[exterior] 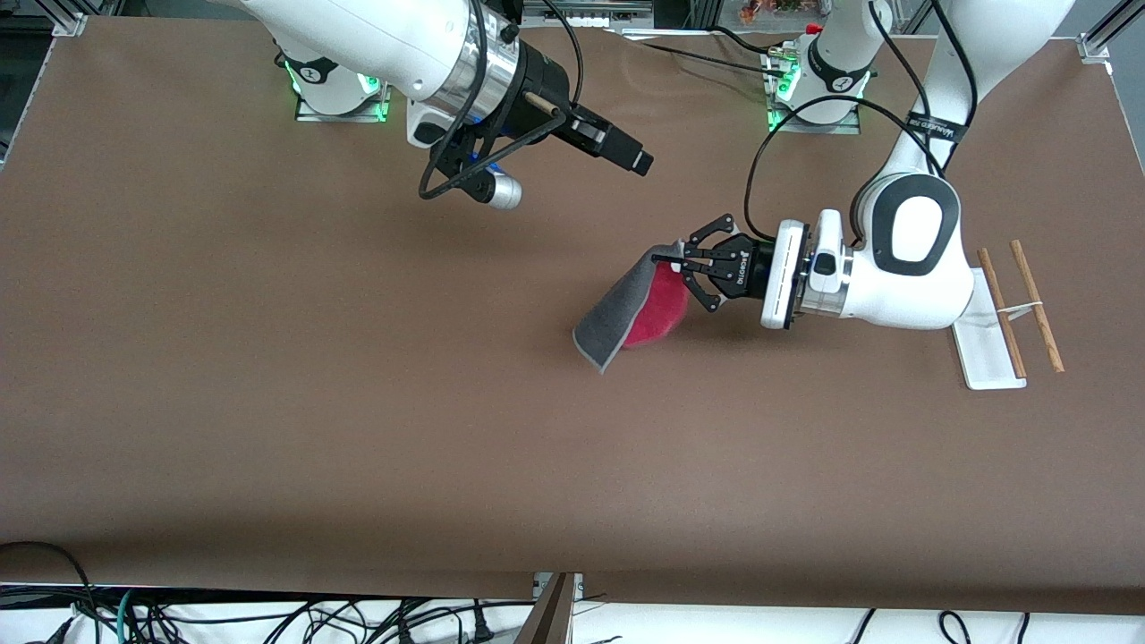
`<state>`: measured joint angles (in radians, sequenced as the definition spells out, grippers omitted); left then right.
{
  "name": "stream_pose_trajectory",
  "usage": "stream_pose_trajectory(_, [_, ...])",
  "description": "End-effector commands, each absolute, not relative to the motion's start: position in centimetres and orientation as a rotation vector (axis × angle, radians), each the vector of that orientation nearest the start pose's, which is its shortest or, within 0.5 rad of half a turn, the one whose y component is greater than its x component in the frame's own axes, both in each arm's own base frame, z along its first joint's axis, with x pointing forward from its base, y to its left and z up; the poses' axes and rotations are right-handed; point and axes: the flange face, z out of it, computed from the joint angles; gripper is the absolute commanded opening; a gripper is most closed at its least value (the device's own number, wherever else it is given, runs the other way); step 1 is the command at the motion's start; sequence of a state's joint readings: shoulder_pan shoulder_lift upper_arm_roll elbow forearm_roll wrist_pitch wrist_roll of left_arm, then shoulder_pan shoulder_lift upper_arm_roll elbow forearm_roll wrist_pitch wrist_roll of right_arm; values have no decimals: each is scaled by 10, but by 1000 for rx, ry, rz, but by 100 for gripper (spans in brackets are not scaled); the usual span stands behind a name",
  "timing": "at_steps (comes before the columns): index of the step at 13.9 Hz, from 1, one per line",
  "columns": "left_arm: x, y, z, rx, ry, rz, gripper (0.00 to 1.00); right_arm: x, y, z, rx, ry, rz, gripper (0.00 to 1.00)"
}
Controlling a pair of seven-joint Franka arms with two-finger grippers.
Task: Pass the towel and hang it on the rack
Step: 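Carry the towel with the left gripper while the right gripper retracts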
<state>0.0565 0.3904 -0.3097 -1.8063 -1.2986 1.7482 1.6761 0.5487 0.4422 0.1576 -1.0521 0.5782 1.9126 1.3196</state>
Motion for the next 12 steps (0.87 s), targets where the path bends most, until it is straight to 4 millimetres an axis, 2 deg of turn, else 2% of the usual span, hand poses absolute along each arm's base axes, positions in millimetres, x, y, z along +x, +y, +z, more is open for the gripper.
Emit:
stream_pose_trajectory(1, [596, -209, 398, 1463, -1312, 552, 0, 546, 450, 657, -2234, 873, 424, 100])
stream_pose_trajectory(4, [595, -182, 419, 1566, -1411, 258, 0, 565, 414, 659, -2276, 848, 381, 100])
stream_pose_trajectory(6, [598, -149, 431, 1636, -1460, 117, 0, 583, 371, 661, -2330, 760, 334, 100])
stream_pose_trajectory(7, [597, -121, 428, 1655, -1452, 65, 0, 594, 348, 658, -2364, 693, 311, 100])
stream_pose_trajectory(9, [604, -36, 410, 1693, -1370, 66, 0, 607, 304, 652, -2435, 582, 311, 100])
stream_pose_trajectory(11, [608, 22, 400, 1710, -1357, 49, 0, 602, 256, 665, -2548, 437, 260, 100])
stream_pose_trajectory(12, [603, 54, 395, 1744, -1336, 14, 0, 597, 236, 668, -2628, 335, 240, 100])
